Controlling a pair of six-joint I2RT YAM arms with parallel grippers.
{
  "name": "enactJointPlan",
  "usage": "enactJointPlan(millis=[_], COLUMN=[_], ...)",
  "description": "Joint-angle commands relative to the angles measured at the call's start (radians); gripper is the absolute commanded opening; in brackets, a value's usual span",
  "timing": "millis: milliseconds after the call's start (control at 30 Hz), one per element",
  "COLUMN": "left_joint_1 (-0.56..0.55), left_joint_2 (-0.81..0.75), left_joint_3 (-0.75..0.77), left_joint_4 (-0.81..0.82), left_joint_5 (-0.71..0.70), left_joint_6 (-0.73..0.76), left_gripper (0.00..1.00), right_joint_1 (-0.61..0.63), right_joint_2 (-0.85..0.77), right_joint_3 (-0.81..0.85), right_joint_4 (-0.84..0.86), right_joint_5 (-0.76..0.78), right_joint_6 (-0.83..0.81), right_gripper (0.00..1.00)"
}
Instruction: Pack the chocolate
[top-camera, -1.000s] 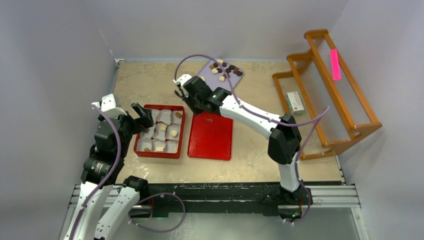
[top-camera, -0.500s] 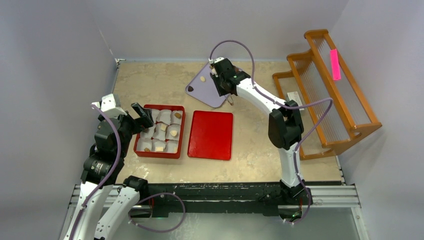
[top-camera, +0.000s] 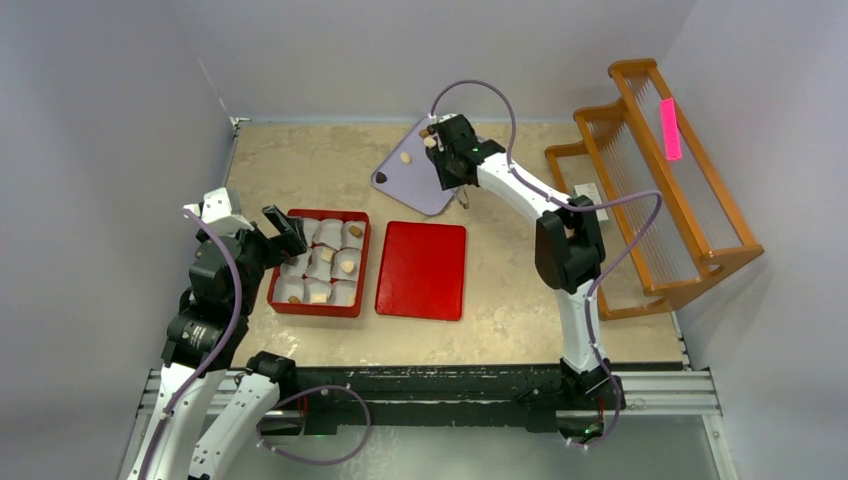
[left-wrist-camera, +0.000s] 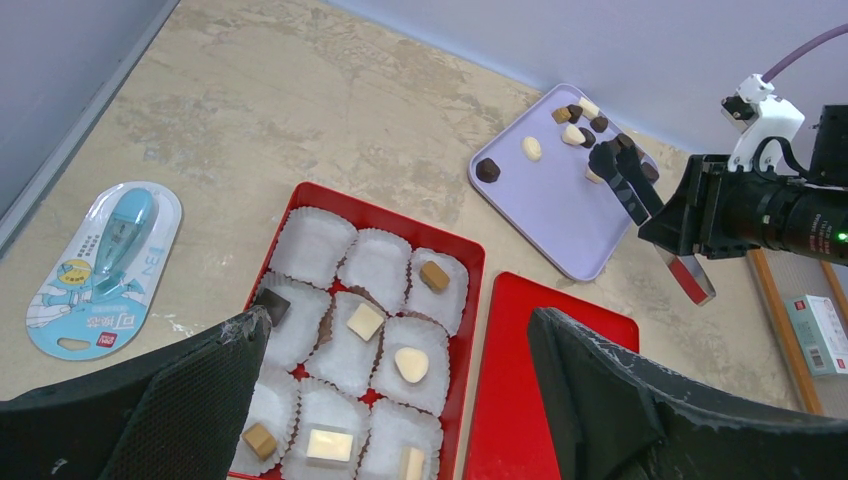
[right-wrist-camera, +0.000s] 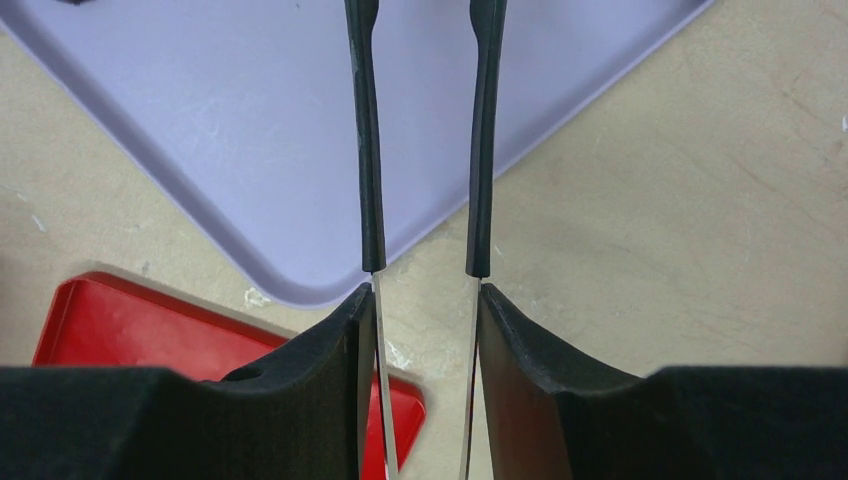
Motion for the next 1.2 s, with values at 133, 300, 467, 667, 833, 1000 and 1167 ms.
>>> enactJointPlan(millis=[133,300,467,667,833,1000,1167], left_joint_1=[0.007,0.007,0.007,0.007,0.007,0.007,0.007], left_joint_2=[-0.003,-0.003,-0.004,-0.004,-0.006,-0.006,-0.008], left_joint_3=[-0.004,-0.003,-0.004,-0.004,-0.004,-0.004,-0.003], left_joint_4=[0.032,0.032,0.032,0.031,0.031,0.031,0.031], left_joint_5=[-0.002,-0.002,-0.002,-0.005,-0.005,-0.005,-0.005], left_joint_6=[0.001,0.001,0.002,0.001,0.001,0.001,0.002], left_gripper=[0.99,0.99,0.99,0.99,0.99,0.99,0.99], right_joint_1=[-0.016,-0.021,-0.026,-0.031,-0.036,-0.041,-0.042], right_joint_2=[0.058,0.078,0.112,0.135,0.160,0.170,0.178], right_joint_3=[0.089,0.105,0.130,0.158,0.192,0.199,0.210], right_joint_4=[-0.004,-0.021,-0.040,-0.050,-0.083,-0.100,-0.110], right_joint_5=[0.024,0.045,0.029,0.024,0.033,0.033,0.035], right_joint_6=[0.039,0.054,0.063,0.064,0.065,0.067,0.065], right_gripper=[0.42,0.42,0.43,0.42,0.42,0.42,0.41])
